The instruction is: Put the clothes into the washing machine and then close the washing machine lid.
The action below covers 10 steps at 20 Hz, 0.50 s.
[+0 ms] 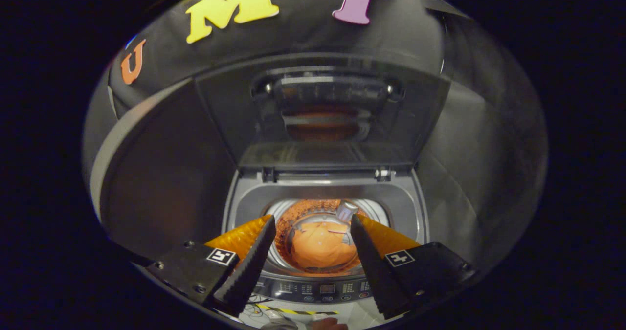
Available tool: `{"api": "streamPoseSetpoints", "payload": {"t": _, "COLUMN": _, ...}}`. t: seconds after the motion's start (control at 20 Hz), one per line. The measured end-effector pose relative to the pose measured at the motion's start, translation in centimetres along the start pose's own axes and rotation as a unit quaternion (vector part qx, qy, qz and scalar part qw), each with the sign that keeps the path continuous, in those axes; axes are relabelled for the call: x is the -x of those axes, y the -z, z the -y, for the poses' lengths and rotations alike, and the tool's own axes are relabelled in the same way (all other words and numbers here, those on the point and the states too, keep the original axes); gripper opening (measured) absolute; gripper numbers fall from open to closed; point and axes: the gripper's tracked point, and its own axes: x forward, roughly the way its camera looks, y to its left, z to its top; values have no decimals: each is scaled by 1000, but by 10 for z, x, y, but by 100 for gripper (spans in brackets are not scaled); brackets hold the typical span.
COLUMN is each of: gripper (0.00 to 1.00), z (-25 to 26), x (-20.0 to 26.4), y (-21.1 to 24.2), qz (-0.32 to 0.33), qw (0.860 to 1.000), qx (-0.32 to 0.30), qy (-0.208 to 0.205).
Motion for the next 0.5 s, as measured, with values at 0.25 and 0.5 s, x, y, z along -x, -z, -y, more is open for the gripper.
{"api": "streamPoseSetpoints", "payload": {"t": 0.25, "gripper": 96, "z": -3, "x": 58, "y": -88, "qz": 74, "qw": 997, "qx": 3, "qy": 14}}
{"api": "streamPoseSetpoints", "payload": {"t": 0.5, "gripper": 96, "z": -5, "x": 56, "y": -162, "qz": 106, "qw": 994, "qx": 2, "qy": 6}}
